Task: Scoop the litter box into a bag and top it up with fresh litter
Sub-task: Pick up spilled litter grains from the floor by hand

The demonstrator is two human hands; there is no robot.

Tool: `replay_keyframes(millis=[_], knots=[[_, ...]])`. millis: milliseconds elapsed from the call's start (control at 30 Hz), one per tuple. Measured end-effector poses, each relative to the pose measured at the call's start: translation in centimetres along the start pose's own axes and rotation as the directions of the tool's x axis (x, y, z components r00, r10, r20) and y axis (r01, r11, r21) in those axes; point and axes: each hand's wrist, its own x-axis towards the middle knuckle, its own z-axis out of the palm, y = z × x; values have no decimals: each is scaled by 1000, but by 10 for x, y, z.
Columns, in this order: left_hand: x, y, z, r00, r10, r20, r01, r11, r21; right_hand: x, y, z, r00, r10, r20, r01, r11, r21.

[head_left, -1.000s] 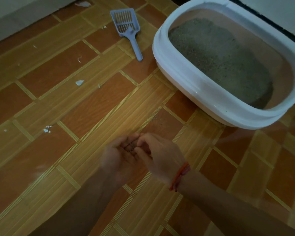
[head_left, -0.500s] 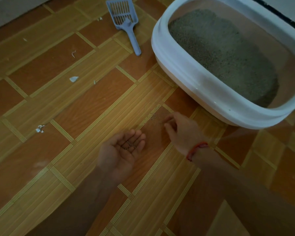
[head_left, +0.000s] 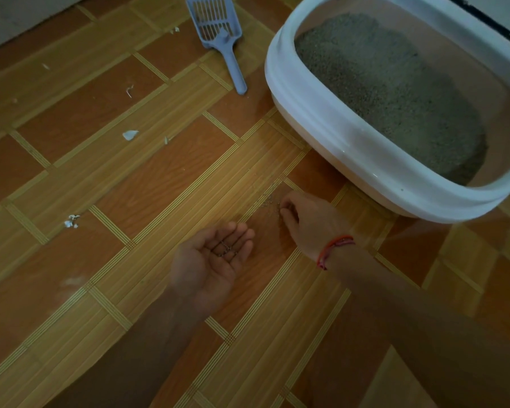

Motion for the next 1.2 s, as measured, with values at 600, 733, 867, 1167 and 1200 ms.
replay_keyframes(millis=[600,733,867,1167,1200], knots=[[-2,-6,1,997,12,79,-18,997,73,-57,-28,33,979,-140,146,121,983,138],[0,-5,-2,998,5,64,-10,997,71,-55,-37,20,987,-157,-21,158,967,201],[0,-3,-4,999,-12,42,11,999,33,-48,-39,-8,986,-132,-102,153,961,230],[-2,-2,-3,1000,-11,0,11,1000,26,-19,-1,-7,995,98,22,-100,988,114],[-2,-2,-2,1000,-11,-2,11,999,32,-18,-2,-7,995,94,25,-96,989,114]])
